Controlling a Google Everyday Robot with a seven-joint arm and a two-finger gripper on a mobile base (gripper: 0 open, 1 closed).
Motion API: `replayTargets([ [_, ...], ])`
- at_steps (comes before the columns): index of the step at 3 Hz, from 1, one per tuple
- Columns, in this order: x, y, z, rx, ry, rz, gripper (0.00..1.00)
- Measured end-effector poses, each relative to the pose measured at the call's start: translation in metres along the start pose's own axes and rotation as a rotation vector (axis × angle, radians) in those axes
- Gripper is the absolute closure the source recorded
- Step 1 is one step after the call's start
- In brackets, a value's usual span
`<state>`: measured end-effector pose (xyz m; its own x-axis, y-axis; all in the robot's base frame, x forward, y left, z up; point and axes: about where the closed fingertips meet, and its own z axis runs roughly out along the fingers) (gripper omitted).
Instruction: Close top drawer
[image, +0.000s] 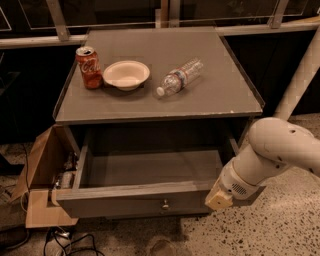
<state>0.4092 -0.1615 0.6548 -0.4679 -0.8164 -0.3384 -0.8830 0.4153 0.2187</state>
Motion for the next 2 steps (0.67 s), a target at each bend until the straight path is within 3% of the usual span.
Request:
replayTargets([
  [2,0.0,0.0,0.0,0.0,0.0,0.0,0.35],
])
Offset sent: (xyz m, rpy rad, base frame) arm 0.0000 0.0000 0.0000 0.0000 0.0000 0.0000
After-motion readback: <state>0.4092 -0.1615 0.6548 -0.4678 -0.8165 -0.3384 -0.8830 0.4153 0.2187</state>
